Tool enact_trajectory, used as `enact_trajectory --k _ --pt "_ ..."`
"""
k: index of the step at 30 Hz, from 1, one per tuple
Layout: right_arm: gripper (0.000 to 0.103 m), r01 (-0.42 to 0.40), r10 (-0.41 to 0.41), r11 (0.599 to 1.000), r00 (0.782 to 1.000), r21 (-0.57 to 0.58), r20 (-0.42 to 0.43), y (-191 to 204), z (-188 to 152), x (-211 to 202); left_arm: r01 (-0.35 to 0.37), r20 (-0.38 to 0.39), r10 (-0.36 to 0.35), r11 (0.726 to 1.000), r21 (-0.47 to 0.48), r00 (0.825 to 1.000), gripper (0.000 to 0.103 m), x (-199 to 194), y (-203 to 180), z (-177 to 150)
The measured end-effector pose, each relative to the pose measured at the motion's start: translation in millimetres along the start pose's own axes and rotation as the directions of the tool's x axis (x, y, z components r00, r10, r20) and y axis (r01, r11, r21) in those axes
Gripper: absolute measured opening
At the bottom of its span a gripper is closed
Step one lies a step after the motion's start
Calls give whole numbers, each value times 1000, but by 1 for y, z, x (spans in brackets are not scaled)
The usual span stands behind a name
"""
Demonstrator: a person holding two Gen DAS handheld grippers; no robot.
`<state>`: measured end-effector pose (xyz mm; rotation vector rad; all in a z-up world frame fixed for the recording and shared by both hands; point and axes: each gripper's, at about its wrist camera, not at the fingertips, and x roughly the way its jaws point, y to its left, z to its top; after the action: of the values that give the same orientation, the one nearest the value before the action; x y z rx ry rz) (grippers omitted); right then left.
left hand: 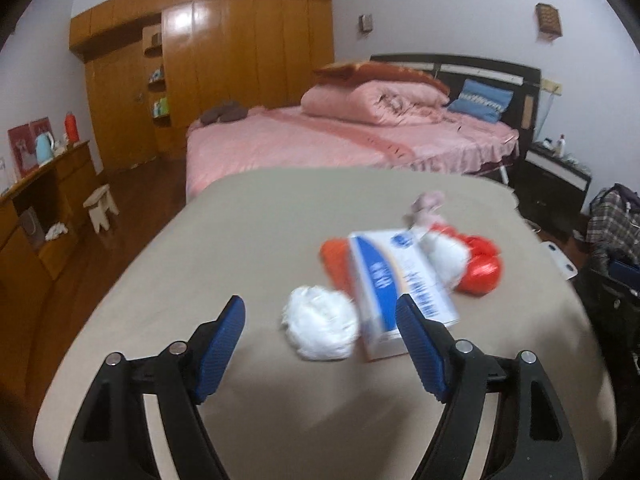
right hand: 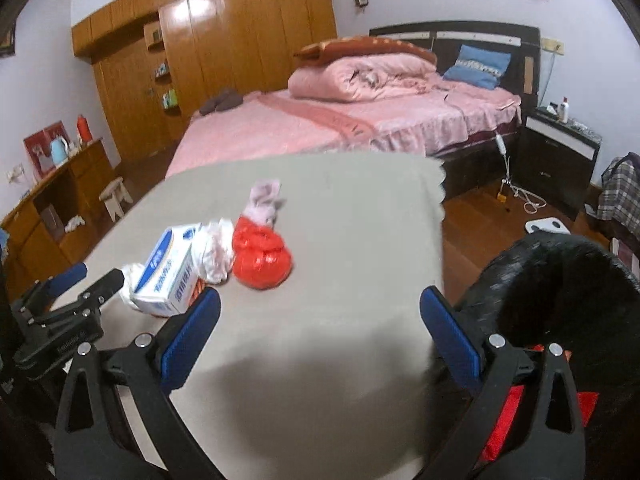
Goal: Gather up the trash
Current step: 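Grasp the white tissue with the left gripper while the right gripper grasps the red plastic bag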
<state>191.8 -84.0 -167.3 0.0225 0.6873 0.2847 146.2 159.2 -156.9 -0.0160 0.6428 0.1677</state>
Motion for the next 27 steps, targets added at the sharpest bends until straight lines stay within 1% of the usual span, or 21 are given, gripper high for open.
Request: enact_trajectory --k 2,4,14,16,18,19,20,22,24,27 --pt "97 6 -6 1000 1000 -5 -18 4 -5 10 -3 -32 3 1000 -12 999 76 11 7 -3" --pt "97 11 -11 1000 999 -10 -36 7 -9 18 9 -62 -10 1000 -29 998 76 18 10 -3" --pt "97 9 -13 999 997 -44 -72 15 -16 31 49 -122 -56 997 -60 991 76 33 12 -8" --pt "97 7 -11 999 997 -48 -74 15 -18 32 67 -131 -75 996 -63 989 70 34 11 -9" --pt "97 6 -10 999 997 -54 -77 17 -19 32 80 -152 -88 995 -57 984 51 37 10 -10" --pt "97 5 -9 998 997 -57 -79 17 -20 32 85 -164 -93 995 -54 982 47 39 9 -12" --pt "97 4 -8 998 997 -60 -81 18 -20 32 87 -172 -94 995 -49 981 46 40 7 -12" --pt "97 3 -8 998 997 -60 -82 18 -20 32 90 -165 -96 995 -47 982 43 39 5 -12" --pt "97 3 -7 999 996 -54 -86 17 -21 33 93 -148 -101 994 -58 984 39 35 7 -13" --pt "97 2 -7 999 995 -43 -98 14 -21 35 73 -108 -81 995 -74 991 37 26 10 -13"
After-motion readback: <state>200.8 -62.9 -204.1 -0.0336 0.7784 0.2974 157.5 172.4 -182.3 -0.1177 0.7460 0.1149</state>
